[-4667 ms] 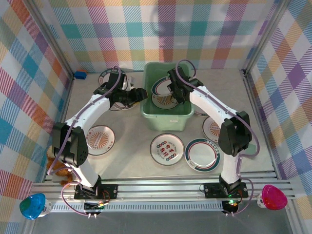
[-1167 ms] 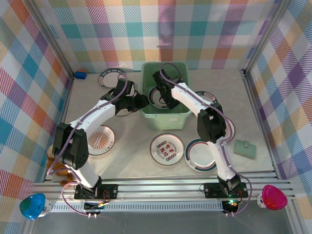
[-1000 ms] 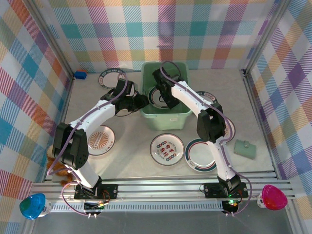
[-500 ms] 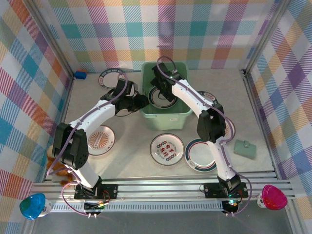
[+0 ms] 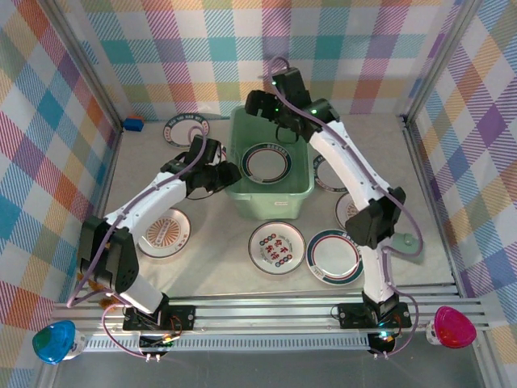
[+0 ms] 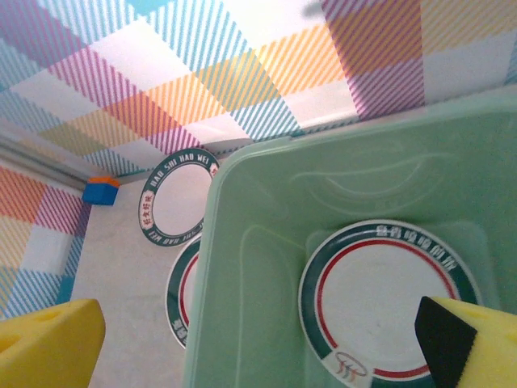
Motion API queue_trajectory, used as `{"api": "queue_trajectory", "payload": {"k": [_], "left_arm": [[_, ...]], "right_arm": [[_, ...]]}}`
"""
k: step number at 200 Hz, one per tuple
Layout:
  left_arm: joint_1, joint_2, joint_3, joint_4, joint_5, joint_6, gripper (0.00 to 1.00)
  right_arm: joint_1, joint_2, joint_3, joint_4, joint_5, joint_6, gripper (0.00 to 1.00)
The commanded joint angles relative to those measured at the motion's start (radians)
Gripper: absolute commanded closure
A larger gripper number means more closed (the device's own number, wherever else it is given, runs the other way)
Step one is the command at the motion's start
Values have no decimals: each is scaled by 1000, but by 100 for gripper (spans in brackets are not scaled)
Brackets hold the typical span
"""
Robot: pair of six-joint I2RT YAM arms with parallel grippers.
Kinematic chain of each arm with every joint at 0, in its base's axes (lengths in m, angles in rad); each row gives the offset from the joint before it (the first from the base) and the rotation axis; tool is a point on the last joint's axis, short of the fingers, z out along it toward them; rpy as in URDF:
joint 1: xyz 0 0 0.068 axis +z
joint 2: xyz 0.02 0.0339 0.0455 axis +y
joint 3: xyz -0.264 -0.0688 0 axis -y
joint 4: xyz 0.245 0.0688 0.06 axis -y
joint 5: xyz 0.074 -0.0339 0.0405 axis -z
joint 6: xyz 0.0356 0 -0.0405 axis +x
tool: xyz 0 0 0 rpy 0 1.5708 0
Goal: Place the plates into the plastic bin on the countertop
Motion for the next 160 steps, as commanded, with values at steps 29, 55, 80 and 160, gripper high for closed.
{"api": "queue_trajectory", "payload": {"k": [29,55,80,160], "left_arm": [[-78,-115,-29,-109,-128,-55,64],[-84,-146,-2,-160,-191,-25,43],[-63,-124,87,-199,-240,47,34],[226,104,248,-60,-105,152,31]], "right_arm": [[-70,-242,-276,-43,-45,-175,1],[-154,-287,-375,-42,-85,-174,1],[-223,-249,-366,-70,-102,-203,9],[-266,28,-138,-177,-205,-351,25]]}}
